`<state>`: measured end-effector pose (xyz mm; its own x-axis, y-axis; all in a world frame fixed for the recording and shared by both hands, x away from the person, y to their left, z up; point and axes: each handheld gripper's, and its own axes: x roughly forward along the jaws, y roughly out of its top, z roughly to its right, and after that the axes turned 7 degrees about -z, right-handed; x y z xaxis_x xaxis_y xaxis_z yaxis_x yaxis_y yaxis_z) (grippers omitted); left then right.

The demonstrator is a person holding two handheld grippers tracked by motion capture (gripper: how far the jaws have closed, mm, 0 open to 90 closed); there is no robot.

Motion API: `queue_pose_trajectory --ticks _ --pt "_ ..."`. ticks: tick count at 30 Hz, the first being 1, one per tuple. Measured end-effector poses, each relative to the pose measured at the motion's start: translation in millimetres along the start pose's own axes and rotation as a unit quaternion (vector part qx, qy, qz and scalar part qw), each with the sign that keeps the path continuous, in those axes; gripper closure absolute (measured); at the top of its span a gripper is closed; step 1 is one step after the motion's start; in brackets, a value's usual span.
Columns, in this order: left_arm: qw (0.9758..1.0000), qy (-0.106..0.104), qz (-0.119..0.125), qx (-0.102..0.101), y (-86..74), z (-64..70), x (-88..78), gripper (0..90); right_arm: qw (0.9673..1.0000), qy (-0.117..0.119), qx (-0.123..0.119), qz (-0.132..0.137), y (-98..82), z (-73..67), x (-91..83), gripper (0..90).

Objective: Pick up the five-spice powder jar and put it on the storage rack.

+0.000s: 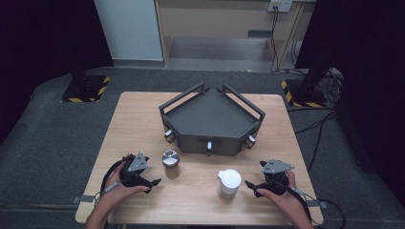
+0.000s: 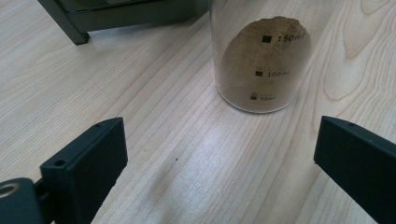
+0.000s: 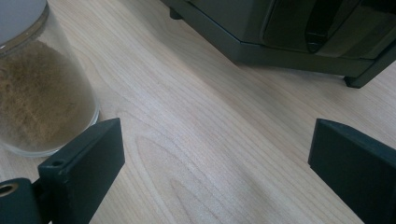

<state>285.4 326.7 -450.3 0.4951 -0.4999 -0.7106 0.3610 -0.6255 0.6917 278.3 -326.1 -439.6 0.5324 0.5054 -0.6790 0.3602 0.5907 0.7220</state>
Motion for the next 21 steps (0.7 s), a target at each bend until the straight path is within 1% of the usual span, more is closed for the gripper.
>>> queue_pose_trajectory --ticks 2,4,7,12,15,16,18,21 --pt "1.0000 0.000 0.001 -0.001 0.2 1.1 0.4 1.8 1.0000 -0.001 -0.001 -0.002 -0.2 -0.1 0.0 4.3" --pt "1.0000 0.001 0.007 0.007 -0.4 2.8 0.2 1.9 1.0000 -0.001 -0.002 -0.003 -0.2 0.1 -0.1 4.3" --pt "0.9999 0.001 0.010 0.010 -0.8 2.9 -0.9 1.9 1.0000 -0.002 -0.001 -0.002 -0.1 0.4 -0.8 4.3" --pt "0.9999 -0.002 0.014 0.006 -3.3 1.1 -2.7 2.0 1.0000 -0.005 -0.002 -0.004 -0.1 0.0 -1.2 4.3" --pt "0.9999 -0.003 0.014 0.008 -2.9 1.2 -2.6 2.1 1.0000 -0.005 -0.001 -0.006 -0.4 0.4 -1.0 4.3" --pt "0.9998 -0.004 0.015 0.014 -2.6 1.5 -2.8 2.2 1.0000 -0.006 -0.002 -0.007 -0.2 0.4 -1.0 4.3" --pt "0.9998 -0.005 0.015 0.016 -2.5 1.7 -2.6 2.2 1.0000 -0.006 -0.002 -0.007 -0.2 0.3 -1.4 4.3" --pt "0.9998 -0.007 0.013 0.013 -1.7 1.8 -2.2 2.0 1.0000 -0.007 -0.002 -0.006 -0.3 0.4 -1.8 4.3"
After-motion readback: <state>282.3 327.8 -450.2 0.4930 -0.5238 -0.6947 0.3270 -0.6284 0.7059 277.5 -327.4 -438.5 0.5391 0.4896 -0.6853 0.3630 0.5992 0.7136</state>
